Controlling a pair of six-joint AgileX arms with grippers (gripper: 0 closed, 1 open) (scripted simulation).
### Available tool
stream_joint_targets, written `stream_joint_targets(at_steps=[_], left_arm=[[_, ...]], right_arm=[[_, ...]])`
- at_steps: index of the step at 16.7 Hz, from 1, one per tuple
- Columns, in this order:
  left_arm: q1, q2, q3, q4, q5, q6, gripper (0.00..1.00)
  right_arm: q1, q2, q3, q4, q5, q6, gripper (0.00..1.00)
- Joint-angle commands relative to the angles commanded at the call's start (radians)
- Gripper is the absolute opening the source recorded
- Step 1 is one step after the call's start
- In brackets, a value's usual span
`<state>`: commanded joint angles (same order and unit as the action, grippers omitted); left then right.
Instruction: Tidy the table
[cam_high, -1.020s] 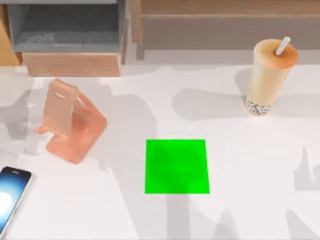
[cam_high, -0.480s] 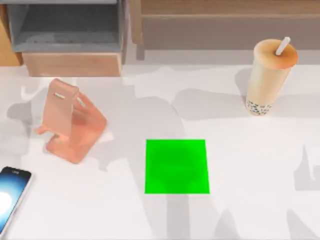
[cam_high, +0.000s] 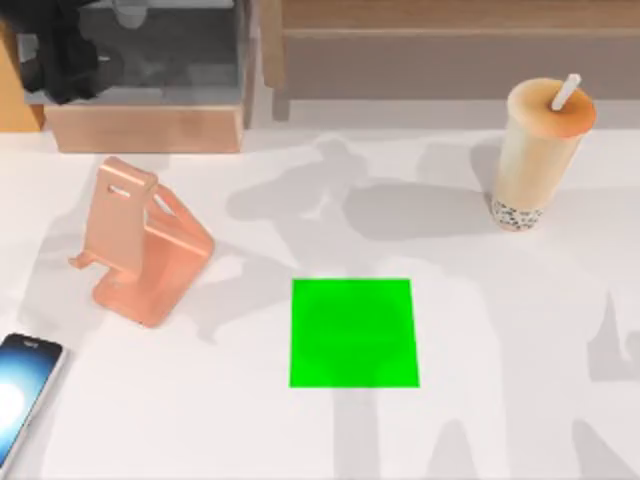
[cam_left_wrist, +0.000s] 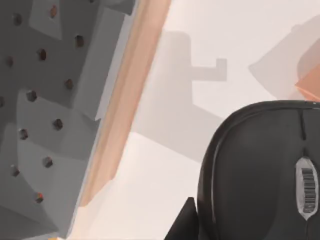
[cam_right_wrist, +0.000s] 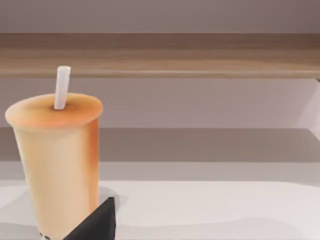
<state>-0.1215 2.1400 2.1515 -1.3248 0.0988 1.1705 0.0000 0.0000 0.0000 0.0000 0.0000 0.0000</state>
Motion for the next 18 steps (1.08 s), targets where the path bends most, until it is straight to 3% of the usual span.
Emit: stream_joint_targets(at_steps=[6, 12, 15, 18], left_arm=[[-0.304, 0.038, -0.07, 0.1, 0.021, -0.755, 0.0], [-0.545, 0.085, -0.224, 0.196, -0.014, -1.47, 0.0], [-0.614, 0.1, -0.302, 0.225, -0.047, -1.722, 0.0], [-0.651, 0.11, -0.359, 0.237, -0.079, -1.879, 0.0]], right_arm=[[0.0, 0.0, 0.0, 0.0, 0.0, 0.0, 1.0], [0.0, 0.0, 0.0, 0.0, 0.0, 0.0, 1.0], [0.0, 0.0, 0.0, 0.0, 0.0, 0.0, 1.0], [0.0, 0.0, 0.0, 0.0, 0.0, 0.0, 1.0]])
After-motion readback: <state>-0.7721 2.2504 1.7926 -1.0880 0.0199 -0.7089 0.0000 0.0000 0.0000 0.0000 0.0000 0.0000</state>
